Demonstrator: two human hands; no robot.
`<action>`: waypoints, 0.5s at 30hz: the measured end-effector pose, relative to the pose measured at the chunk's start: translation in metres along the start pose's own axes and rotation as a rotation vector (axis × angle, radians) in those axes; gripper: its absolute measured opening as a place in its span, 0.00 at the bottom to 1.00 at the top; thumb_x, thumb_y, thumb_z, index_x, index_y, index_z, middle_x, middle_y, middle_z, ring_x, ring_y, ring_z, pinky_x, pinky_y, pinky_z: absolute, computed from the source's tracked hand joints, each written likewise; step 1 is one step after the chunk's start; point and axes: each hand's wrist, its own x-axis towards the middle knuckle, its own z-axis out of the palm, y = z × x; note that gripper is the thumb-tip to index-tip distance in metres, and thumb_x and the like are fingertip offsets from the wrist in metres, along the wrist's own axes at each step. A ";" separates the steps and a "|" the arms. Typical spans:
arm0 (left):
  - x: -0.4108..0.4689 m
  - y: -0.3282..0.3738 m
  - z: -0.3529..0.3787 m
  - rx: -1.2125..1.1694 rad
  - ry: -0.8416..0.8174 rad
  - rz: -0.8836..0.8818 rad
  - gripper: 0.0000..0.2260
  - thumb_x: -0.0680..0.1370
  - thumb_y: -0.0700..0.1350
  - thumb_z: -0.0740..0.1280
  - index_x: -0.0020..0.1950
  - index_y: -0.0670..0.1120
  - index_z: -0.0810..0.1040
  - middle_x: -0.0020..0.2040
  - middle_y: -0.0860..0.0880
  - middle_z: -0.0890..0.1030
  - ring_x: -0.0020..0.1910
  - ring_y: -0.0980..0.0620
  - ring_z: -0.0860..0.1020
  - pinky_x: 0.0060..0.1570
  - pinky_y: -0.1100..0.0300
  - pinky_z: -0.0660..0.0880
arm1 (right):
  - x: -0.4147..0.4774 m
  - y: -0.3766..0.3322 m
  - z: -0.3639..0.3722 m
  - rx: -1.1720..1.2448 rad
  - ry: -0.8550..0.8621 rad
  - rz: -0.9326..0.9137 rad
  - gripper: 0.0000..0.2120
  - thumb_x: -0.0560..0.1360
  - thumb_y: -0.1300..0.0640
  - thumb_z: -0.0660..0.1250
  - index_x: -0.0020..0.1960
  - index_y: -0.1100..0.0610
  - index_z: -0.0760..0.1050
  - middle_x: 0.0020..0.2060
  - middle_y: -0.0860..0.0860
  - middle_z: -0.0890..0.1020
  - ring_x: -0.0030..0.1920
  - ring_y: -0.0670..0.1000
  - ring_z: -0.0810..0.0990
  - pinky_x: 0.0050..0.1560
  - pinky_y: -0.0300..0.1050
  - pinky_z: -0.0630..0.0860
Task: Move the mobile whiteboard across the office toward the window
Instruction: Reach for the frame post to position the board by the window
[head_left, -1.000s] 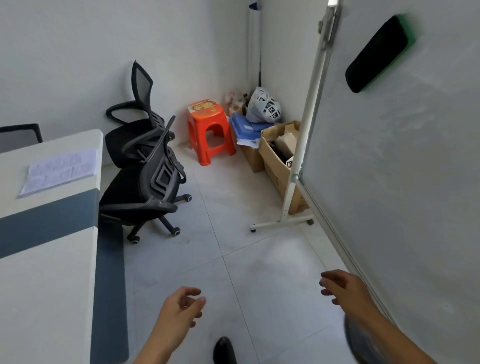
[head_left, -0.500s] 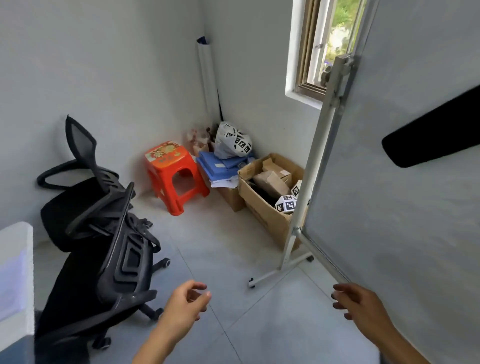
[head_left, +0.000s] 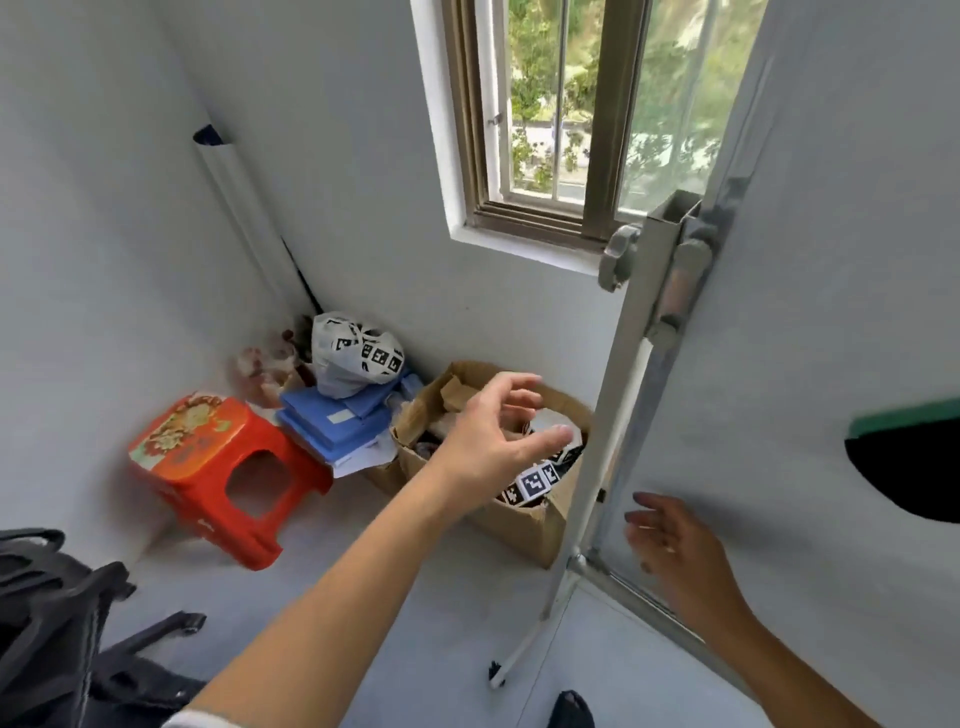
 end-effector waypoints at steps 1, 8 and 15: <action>0.018 0.010 -0.002 -0.010 -0.050 0.036 0.28 0.70 0.51 0.75 0.68 0.51 0.71 0.64 0.48 0.77 0.64 0.52 0.76 0.63 0.55 0.76 | 0.008 -0.006 0.005 0.005 0.023 0.005 0.15 0.74 0.63 0.69 0.56 0.48 0.74 0.50 0.50 0.82 0.48 0.49 0.82 0.52 0.56 0.80; 0.105 0.059 0.001 -0.021 -0.516 0.189 0.31 0.70 0.48 0.77 0.70 0.53 0.69 0.71 0.48 0.75 0.71 0.52 0.71 0.71 0.53 0.66 | 0.020 -0.037 0.035 -0.075 0.190 0.091 0.12 0.75 0.56 0.68 0.56 0.47 0.70 0.53 0.46 0.79 0.54 0.48 0.80 0.52 0.44 0.75; 0.107 0.048 0.025 -0.149 -0.809 0.264 0.21 0.70 0.46 0.73 0.61 0.44 0.74 0.44 0.52 0.77 0.47 0.52 0.77 0.60 0.48 0.76 | 0.017 -0.065 0.075 -0.125 0.469 0.297 0.15 0.71 0.51 0.71 0.54 0.51 0.70 0.53 0.49 0.80 0.55 0.51 0.79 0.58 0.51 0.75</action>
